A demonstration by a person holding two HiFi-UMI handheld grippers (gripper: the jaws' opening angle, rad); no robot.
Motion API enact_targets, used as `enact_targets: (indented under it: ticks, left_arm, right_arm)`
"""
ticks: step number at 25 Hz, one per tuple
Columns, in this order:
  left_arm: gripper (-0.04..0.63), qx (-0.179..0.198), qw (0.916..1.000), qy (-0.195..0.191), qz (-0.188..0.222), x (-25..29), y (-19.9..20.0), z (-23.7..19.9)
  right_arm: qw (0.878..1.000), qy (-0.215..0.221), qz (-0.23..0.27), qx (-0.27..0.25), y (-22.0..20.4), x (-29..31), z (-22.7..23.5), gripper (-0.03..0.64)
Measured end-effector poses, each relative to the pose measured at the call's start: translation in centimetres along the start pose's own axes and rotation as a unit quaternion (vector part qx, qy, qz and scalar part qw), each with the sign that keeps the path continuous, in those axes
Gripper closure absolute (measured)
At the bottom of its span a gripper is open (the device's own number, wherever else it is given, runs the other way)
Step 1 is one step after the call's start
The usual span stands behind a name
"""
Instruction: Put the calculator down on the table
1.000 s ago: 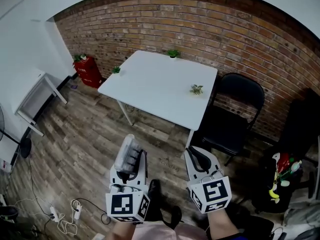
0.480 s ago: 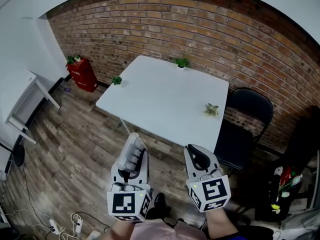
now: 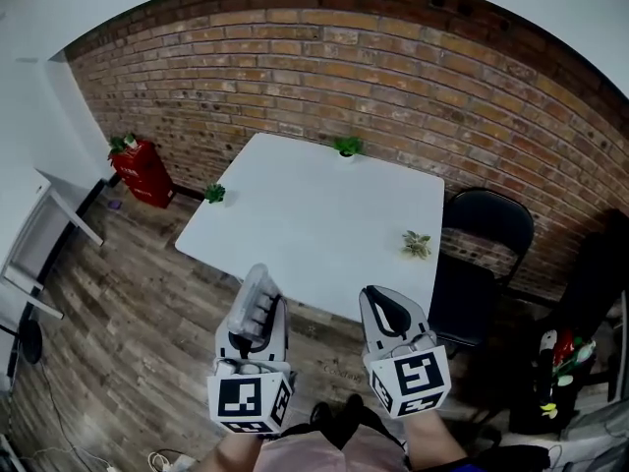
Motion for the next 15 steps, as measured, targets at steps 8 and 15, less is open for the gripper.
enact_targets:
  ticks: [8,15]
  left_arm:
    - [0.453,-0.003,0.9991,-0.029,-0.029,6.5,-1.6,-0.6]
    - [0.453,0.008,0.9974,-0.049,-0.052,15.1,-2.2,-1.8]
  right_arm:
    - [0.999,-0.030,-0.016,0.017,-1.2,3.6,3.6,0.598]
    - [0.998,-0.046,-0.033,0.038,-2.0,10.6,7.9,0.600]
Point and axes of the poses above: the fingertips, and each gripper's own axes: x forward along the fingers, z to its right, y out of its top, the point moved 9 cm from there along -x, backward along the fingers, and after that the axes turned 6 degrees about -y, right-handed, at the moved point
